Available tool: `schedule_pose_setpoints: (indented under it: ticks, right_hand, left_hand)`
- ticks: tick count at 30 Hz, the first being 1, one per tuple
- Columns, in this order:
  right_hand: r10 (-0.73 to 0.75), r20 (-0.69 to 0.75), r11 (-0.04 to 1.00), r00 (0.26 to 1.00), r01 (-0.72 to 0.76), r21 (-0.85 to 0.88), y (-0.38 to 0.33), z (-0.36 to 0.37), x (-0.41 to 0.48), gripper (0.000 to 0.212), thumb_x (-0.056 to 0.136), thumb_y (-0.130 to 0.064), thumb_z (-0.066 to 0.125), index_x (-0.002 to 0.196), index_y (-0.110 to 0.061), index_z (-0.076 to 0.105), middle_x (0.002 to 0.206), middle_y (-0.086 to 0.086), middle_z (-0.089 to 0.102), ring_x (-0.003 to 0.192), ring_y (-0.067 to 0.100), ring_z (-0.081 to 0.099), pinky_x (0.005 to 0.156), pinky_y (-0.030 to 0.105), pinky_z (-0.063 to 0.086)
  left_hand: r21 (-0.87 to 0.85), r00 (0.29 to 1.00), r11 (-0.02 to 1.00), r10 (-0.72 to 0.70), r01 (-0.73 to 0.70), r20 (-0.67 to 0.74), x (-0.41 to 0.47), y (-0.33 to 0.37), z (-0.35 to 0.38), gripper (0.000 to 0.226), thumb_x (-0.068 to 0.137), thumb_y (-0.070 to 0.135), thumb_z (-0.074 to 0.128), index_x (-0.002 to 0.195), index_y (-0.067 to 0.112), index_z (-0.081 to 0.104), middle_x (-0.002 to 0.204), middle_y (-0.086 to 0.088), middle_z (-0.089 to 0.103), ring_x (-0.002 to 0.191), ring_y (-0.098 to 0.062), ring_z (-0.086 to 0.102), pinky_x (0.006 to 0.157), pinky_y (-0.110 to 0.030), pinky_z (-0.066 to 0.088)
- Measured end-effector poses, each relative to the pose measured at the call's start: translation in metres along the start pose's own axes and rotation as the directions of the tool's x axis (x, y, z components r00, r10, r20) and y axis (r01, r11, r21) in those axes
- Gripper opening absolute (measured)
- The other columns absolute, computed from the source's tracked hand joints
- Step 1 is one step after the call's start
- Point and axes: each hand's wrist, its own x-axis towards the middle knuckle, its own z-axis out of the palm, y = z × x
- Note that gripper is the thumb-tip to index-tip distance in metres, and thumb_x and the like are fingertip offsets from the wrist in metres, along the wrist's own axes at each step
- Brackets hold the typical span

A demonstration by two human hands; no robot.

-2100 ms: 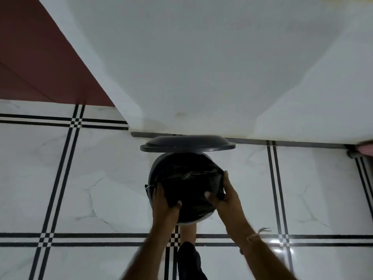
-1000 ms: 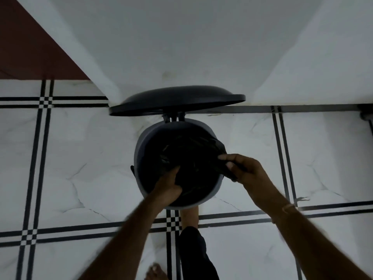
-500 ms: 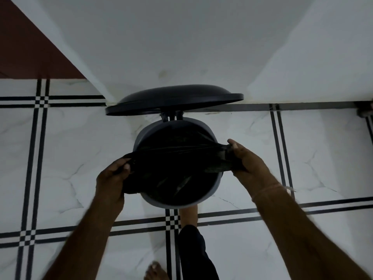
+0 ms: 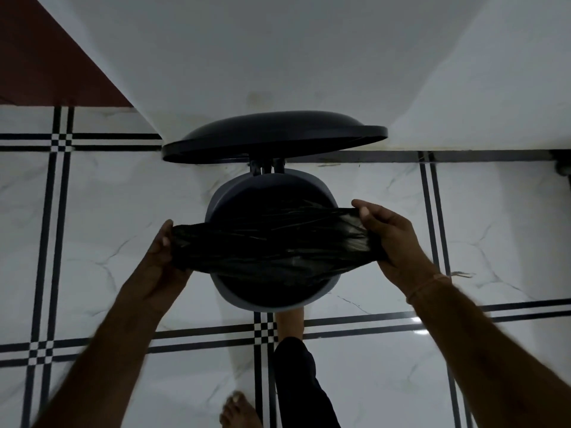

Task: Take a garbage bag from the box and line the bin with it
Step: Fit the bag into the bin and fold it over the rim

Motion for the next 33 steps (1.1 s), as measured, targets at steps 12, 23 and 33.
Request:
schedule_pose_setpoints:
  ticks: [12, 23, 33]
  right_hand:
    - [-0.004, 0.303, 1.0, 0.953, 0.005, -0.002, -0.013, 0.001, 0.016, 0.025, 0.084, -0.024, 0.076, 0.096, -0.013, 0.057, 0.091, 0.013, 0.063, 0.077, 0.026, 0.061, 0.064, 0.03, 0.054]
    - [0.312, 0.444, 0.299, 0.84, 0.356, -0.885, 0.069, 0.077, 0.022, 0.054, 0.091, -0.041, 0.071, 0.138, -0.016, 0.059, 0.135, 0.009, 0.065, 0.127, 0.029, 0.059, 0.109, 0.044, 0.046]
    - [-0.015, 0.197, 0.952, 0.98, 0.074, -0.297, 0.006, 0.063, 0.03, 0.027, 0.095, -0.026, 0.071, 0.101, 0.0, 0.076, 0.104, 0.03, 0.075, 0.097, 0.039, 0.075, 0.096, 0.056, 0.058]
  left_hand:
    - [0.168, 0.996, 0.981, -0.094, 0.093, 0.001, 0.005, 0.01, 0.027, 0.046, 0.106, 0.043, 0.038, 0.129, 0.016, 0.068, 0.12, -0.006, 0.076, 0.105, -0.018, 0.074, 0.083, -0.031, 0.062]
    - [0.687, 0.988, 0.711, -0.073, 0.147, -0.136, 0.028, -0.071, 0.098, 0.053, 0.107, 0.044, 0.04, 0.149, 0.013, 0.047, 0.146, -0.01, 0.055, 0.134, -0.032, 0.05, 0.109, -0.04, 0.042]
    - [0.603, 0.974, 0.777, 0.225, -0.181, 0.004, 0.013, -0.026, 0.091, 0.034, 0.095, 0.05, 0.061, 0.102, 0.02, 0.077, 0.097, -0.006, 0.08, 0.092, -0.023, 0.077, 0.078, -0.038, 0.062]
